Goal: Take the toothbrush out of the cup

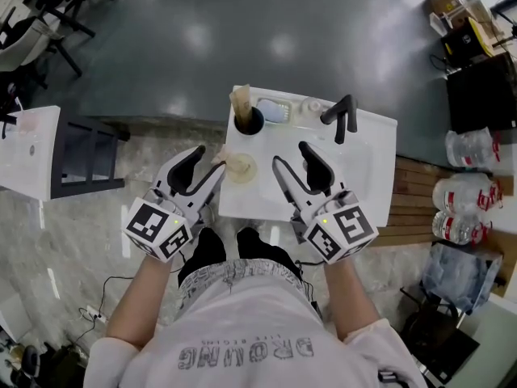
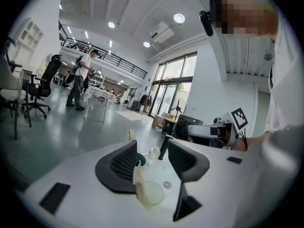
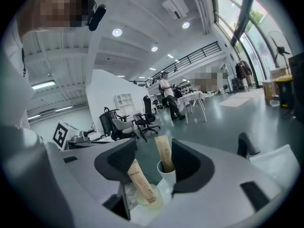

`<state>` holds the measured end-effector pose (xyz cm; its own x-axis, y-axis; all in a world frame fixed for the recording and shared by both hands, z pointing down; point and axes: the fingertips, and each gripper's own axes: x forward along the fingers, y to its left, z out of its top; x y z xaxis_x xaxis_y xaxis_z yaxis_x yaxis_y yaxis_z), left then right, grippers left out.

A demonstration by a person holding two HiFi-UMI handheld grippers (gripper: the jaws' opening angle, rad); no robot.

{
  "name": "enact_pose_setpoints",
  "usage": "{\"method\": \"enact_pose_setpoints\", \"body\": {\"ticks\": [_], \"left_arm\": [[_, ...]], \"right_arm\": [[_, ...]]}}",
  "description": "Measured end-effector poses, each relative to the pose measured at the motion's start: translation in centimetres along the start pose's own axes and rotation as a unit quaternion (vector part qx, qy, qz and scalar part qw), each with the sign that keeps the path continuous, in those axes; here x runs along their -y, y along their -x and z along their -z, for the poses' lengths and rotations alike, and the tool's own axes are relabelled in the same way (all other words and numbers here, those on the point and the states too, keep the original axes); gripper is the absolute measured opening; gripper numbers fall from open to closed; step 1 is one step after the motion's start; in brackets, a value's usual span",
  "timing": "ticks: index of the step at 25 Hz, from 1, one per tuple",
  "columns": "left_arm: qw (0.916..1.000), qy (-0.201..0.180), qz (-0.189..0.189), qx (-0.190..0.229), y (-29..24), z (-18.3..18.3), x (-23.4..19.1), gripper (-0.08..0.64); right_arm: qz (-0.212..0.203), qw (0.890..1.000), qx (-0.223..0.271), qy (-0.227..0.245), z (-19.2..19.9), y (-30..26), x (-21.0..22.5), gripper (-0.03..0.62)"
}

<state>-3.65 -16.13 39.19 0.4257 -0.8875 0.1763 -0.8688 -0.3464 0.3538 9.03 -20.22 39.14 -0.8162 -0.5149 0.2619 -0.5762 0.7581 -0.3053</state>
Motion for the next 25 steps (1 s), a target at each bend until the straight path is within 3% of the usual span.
{"method": "enact_pose_setpoints", "body": {"ticks": [25], "left_arm": [[0.9991,0.027,0.001,-0.034,-2.5,6.9,-2.5,0.207]], "right_arm": [[0.026,0.999,-0.035,-0.017,3.6,1.1,1.8,0.242]]}}
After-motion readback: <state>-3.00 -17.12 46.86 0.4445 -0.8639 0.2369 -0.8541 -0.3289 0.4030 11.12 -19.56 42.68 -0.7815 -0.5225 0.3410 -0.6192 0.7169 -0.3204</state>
